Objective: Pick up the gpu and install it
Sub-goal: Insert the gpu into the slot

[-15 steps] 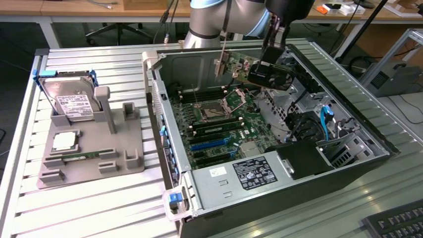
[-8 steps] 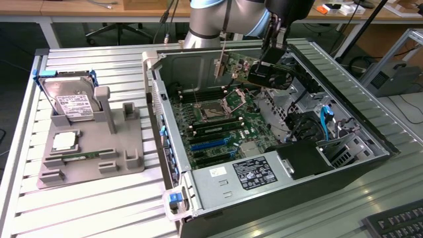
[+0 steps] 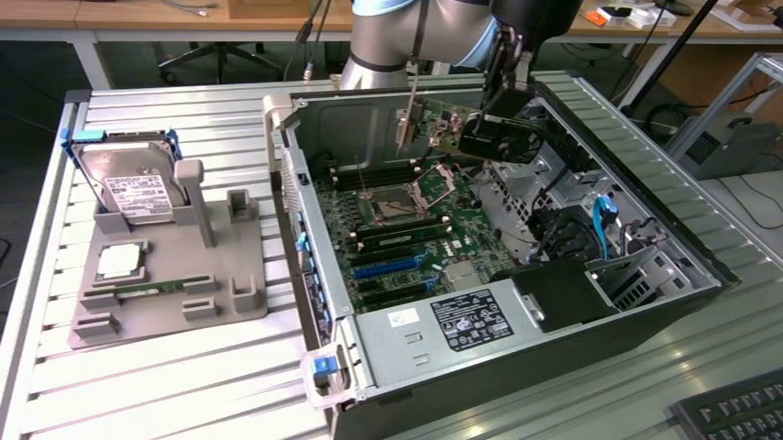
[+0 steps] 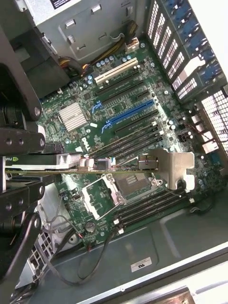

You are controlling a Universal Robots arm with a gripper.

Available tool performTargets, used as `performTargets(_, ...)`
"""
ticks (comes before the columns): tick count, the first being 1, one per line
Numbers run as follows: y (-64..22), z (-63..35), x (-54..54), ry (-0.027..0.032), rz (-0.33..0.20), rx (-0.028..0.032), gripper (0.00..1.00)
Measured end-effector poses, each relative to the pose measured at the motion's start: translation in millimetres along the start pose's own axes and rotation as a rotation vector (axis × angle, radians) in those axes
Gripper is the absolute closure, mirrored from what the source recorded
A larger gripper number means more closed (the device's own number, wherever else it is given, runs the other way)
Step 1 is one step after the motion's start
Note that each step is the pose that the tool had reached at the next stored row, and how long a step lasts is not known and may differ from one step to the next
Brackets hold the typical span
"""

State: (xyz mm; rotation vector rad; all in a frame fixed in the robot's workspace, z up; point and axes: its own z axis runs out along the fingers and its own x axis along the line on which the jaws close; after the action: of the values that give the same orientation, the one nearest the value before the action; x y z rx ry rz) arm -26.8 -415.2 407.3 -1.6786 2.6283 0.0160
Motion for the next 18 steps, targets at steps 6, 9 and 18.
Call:
performTargets(6,-0.1,0.1,0.1,-0.0002,-0.048,-0.0012,0.73)
performTargets(9,-0.1,0.1,0.1,-0.0003,-0.073,-0.0018,0.73)
performTargets(18,-0.1,0.1,0.2,-0.0006,-0.143,-0.0035,0.73)
